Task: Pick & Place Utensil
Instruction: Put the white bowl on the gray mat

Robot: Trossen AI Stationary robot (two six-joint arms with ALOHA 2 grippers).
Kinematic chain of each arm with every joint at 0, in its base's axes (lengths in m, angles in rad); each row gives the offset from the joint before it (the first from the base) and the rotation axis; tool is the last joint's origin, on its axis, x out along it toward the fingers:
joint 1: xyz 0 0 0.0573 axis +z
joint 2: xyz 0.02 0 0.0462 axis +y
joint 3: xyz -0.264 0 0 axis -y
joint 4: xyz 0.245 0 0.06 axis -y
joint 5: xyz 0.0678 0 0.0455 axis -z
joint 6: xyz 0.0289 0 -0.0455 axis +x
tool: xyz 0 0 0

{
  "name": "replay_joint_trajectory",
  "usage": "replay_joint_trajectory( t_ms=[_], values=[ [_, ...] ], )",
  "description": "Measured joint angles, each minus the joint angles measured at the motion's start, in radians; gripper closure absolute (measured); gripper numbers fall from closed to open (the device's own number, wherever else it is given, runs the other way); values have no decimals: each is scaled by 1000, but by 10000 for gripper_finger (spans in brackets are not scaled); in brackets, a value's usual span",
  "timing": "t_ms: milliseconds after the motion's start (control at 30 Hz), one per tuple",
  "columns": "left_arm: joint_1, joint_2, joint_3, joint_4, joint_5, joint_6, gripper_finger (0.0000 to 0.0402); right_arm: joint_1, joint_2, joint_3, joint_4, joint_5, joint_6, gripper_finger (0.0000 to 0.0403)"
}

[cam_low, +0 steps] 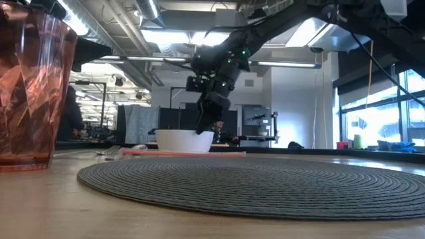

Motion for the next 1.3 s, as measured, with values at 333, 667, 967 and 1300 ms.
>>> replay_joint_trajectory(
  t_ms=[333, 667, 967, 1300],
  values=[
    [0, 0, 0, 0, 1, -8, 398, -13, 26, -4, -16, 0, 21, 198],
    [0, 0, 0, 0, 1, -26, 398, -13, 25, -3, -24, 7, 17, 388],
    [0, 0, 0, -1, 2, -29, 398, 33, -51, -4, -150, 82, 32, 394],
    [0, 0, 0, -1, 2, -27, 398, 235, -351, -55, -353, 71, 185, 398]
  ],
)
